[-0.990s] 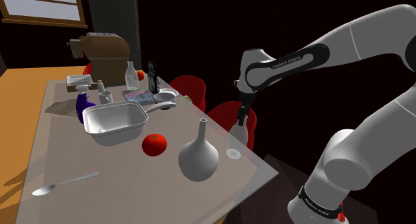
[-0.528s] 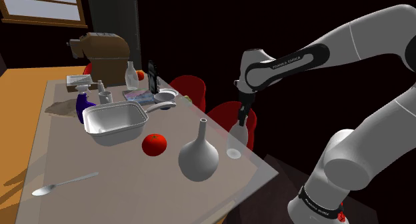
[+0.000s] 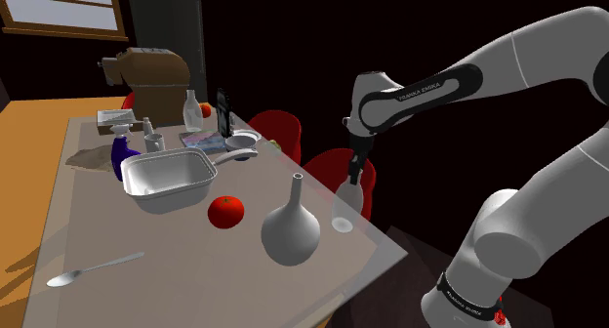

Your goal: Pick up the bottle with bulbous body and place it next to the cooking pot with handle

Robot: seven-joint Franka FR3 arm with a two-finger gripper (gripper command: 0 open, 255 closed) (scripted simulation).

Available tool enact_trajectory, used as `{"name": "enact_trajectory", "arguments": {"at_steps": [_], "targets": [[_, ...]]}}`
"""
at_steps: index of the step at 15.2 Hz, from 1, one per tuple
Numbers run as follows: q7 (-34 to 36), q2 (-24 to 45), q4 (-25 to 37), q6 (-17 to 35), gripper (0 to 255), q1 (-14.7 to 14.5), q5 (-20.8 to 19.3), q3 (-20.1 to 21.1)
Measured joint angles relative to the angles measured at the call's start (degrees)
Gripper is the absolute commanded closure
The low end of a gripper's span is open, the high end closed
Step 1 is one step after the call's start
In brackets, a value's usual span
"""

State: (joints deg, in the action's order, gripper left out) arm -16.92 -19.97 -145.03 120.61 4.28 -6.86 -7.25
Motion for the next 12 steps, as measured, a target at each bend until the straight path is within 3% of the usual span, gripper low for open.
{"name": "enact_trajectory", "arguments": {"at_steps": [12], "targets": [[-0.45,-3.75,5.64,-9.41,255,-0.08,0.3,0.45]]}}
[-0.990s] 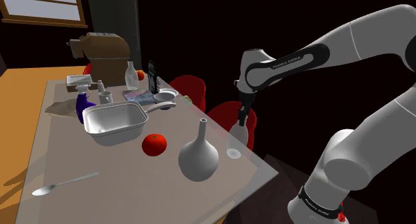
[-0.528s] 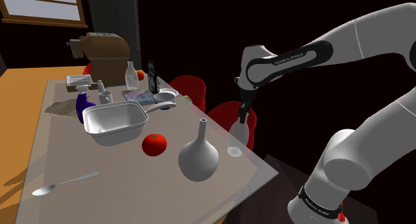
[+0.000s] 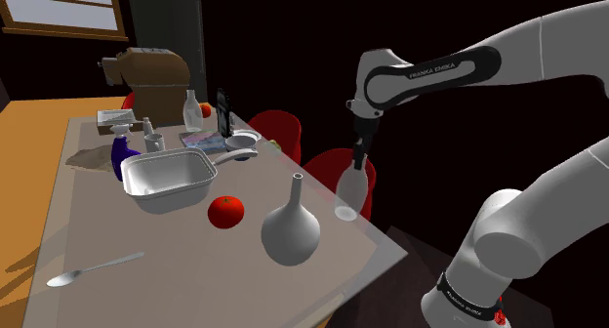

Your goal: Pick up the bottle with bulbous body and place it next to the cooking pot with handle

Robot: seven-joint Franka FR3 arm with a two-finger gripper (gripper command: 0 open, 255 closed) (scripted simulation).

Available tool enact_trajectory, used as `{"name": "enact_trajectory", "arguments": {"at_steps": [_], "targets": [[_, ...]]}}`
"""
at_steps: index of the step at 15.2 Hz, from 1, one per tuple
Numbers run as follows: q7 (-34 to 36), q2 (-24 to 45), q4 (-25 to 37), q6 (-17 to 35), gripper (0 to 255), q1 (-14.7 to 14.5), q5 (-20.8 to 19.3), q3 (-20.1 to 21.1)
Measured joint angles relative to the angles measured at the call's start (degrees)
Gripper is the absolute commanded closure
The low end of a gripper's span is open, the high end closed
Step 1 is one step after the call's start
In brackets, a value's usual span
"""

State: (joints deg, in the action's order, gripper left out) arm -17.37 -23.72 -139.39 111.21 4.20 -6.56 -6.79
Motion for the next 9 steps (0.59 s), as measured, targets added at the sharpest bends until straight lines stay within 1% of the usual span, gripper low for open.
{"name": "enact_trajectory", "arguments": {"at_steps": [9], "targets": [[-0.33,-1.28,5.86,-7.14,255,-0.13,0.32,0.37]]}}
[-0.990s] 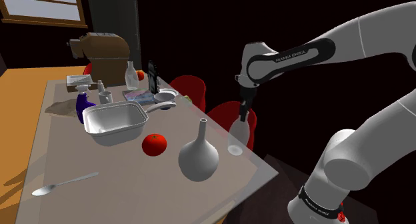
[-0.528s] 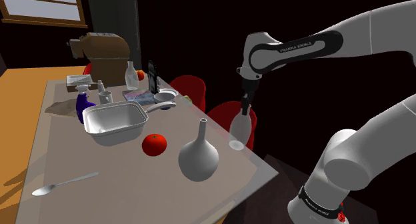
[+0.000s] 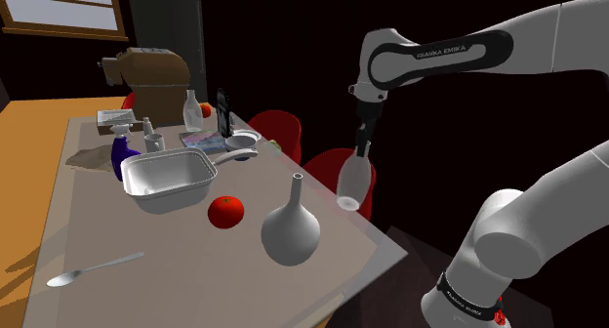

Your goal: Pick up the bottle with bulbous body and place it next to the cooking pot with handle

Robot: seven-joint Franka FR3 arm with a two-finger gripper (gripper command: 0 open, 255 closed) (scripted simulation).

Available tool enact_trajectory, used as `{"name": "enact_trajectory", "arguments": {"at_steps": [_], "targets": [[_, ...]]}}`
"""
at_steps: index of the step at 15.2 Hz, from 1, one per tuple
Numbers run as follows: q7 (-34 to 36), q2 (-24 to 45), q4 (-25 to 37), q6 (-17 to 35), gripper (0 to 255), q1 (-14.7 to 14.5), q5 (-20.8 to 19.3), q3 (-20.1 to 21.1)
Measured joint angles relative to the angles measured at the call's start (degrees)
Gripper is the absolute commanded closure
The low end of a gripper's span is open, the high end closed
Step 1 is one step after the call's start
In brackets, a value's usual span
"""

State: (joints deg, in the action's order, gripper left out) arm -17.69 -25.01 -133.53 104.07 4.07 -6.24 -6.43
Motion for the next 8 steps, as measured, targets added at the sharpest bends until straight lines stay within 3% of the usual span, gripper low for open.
{"name": "enact_trajectory", "arguments": {"at_steps": [8], "targets": [[-0.21,-0.43,5.72,-6.15,255,-0.14,0.28,0.37]]}}
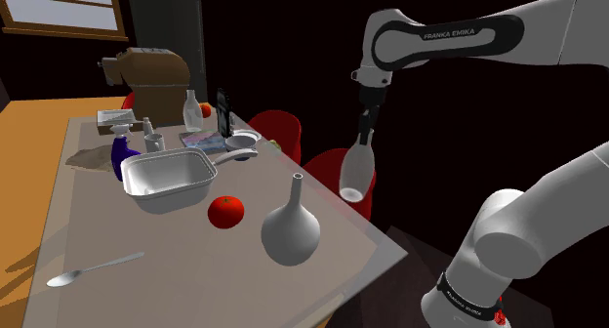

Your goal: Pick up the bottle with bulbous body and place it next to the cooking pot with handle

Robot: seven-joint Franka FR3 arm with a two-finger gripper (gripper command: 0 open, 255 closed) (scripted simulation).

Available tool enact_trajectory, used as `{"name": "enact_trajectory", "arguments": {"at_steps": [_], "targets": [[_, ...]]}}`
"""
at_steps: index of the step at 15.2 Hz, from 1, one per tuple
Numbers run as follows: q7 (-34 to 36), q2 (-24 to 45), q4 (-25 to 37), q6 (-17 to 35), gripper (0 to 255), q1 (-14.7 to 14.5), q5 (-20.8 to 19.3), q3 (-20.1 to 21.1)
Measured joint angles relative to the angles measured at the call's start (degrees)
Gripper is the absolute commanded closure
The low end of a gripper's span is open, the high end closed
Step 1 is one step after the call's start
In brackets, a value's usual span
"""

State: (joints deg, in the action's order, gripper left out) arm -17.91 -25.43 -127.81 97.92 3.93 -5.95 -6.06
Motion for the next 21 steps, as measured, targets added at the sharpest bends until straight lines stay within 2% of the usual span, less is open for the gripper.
{"name": "enact_trajectory", "arguments": {"at_steps": [21], "targets": [[-1.22,2.61,18.71,-16.08,255,-0.16,0.44,0.41]]}}
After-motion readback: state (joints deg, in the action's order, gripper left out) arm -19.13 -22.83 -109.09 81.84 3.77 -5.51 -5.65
